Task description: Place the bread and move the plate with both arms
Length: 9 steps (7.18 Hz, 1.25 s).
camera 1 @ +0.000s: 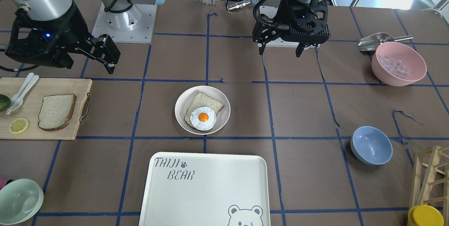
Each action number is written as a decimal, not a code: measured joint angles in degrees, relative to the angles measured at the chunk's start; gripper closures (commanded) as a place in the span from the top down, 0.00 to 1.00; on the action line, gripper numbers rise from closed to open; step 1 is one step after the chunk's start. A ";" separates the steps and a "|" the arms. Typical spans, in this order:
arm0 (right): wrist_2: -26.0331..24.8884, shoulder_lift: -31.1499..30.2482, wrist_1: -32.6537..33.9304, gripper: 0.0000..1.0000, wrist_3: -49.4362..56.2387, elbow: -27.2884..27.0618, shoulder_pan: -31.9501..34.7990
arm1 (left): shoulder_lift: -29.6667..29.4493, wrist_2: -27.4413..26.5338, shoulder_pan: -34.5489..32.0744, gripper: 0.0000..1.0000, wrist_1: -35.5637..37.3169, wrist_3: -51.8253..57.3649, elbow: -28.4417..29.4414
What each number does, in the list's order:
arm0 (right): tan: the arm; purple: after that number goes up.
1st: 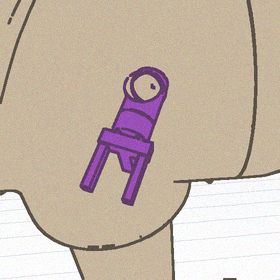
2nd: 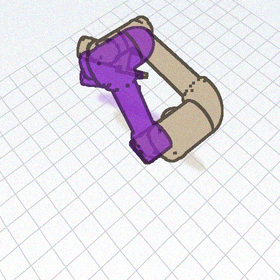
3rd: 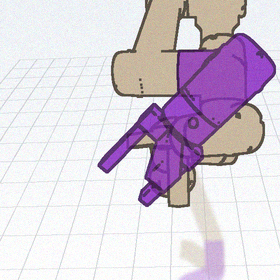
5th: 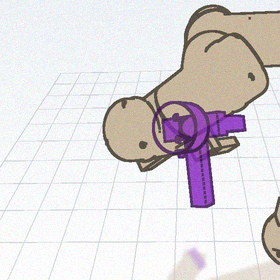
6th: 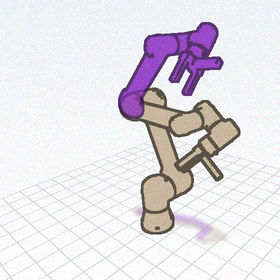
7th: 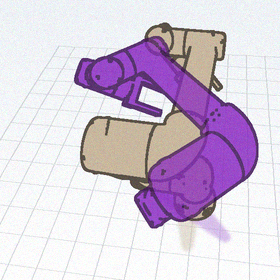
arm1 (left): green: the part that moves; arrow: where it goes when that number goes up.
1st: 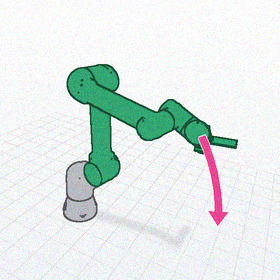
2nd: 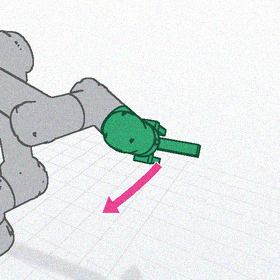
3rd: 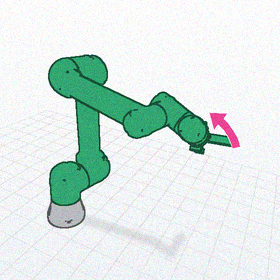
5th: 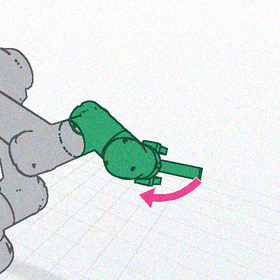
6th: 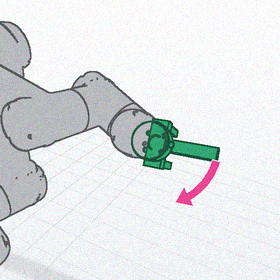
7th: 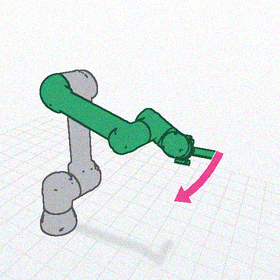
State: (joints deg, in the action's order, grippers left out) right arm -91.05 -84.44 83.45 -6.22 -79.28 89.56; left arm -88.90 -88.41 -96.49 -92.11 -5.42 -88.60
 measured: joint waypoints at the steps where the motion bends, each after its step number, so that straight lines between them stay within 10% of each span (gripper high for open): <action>1: 0.06 -0.14 -0.01 1.00 -0.01 -0.06 0.04 | 0.03 0.00 0.01 1.00 0.00 -0.02 0.00; 9: 0.58 -0.93 -1.29 1.00 -0.44 -0.35 0.29 | 0.04 0.05 0.07 1.00 -0.06 -0.03 0.04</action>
State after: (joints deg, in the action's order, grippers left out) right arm -90.47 -85.37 82.16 -6.67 -79.63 89.85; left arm -88.86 -88.36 -96.42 -92.17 -5.45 -88.56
